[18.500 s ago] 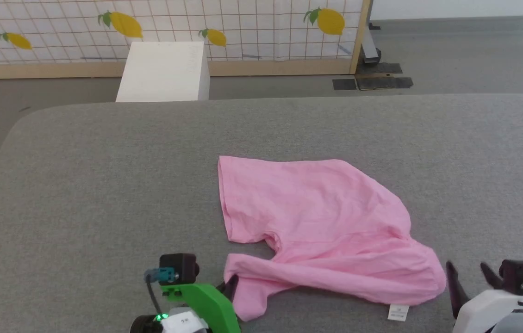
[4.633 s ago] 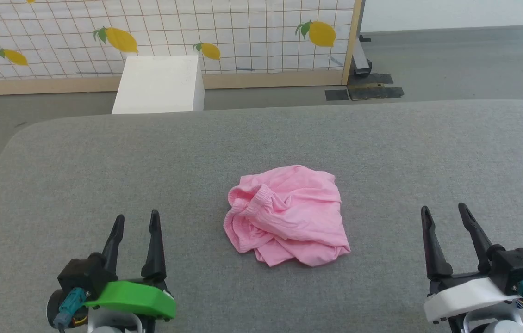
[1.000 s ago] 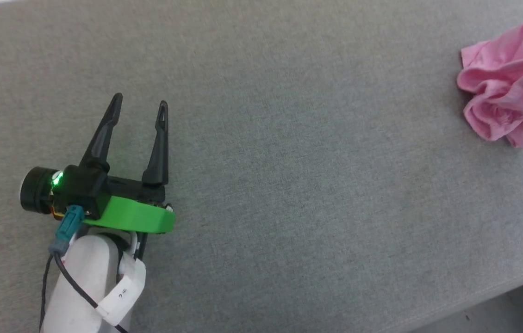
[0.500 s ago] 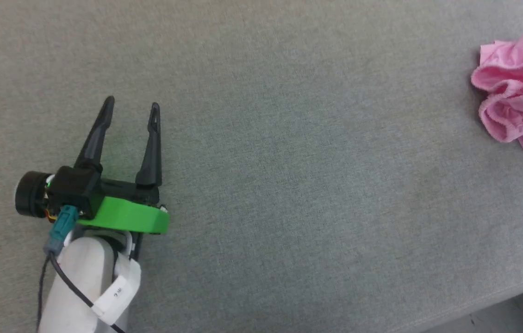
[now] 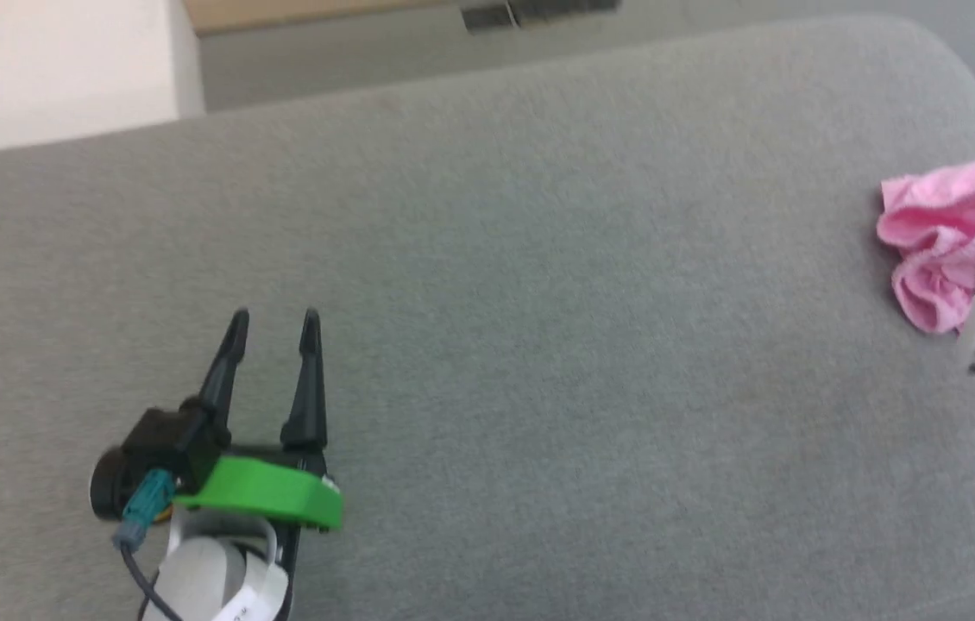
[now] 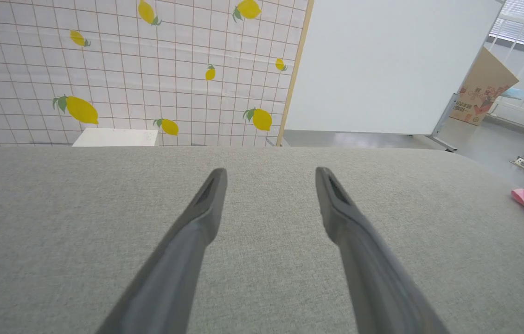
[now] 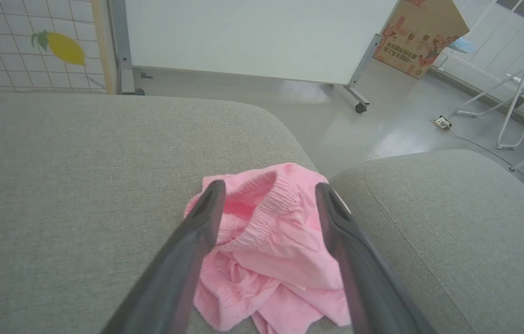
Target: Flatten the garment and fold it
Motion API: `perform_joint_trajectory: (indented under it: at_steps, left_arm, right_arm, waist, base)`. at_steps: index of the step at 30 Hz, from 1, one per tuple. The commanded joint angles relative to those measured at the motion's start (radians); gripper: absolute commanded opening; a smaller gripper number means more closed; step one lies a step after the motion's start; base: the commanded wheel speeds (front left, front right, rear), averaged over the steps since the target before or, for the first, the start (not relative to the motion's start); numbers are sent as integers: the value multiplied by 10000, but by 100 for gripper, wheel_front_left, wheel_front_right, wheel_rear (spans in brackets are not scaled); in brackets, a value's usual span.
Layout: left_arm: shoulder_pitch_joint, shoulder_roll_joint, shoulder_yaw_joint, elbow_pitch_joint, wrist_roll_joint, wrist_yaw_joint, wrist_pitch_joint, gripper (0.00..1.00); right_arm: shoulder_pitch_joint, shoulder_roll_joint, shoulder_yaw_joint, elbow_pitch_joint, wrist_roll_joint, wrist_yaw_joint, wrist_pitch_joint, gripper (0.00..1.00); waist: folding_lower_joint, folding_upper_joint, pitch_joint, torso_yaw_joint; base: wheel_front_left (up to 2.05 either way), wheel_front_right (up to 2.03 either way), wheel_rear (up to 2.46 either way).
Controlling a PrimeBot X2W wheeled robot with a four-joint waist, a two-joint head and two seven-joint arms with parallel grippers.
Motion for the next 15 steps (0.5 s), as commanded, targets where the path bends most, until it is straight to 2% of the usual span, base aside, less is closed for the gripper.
perform_joint_trajectory:
  at_steps: [1,5,9,15]
  left_arm:
    - [231,-33,82,69,-80,6,-38,100]
    - [608,-104,166,185,-195,-19,-38,100]
    - [898,-139,222,240,-234,-30,-38,100]
    - [1173,-160,232,326,-222,-34,-39,100]
  right_arm:
    - [438,114,262,-266,427,-17,-444,100]
    - [1657,354,889,-1339,1659,-17,-1269,100]
    - [3029,693,1573,-2902,2553,-17,-1561,100]
    - [4770,1254,2302,-5183,3105,-17,-1628,100]
  waist:
    - [1,-1,-1283,957]
    - [1,-1,-1747,1407]
    - [1,-1,-2071,1773]
    - [1,-1,-2369,2181]
  base:
    - [0,0,0]
    - [0,0,0]
    - [0,0,0]
    - [0,0,0]
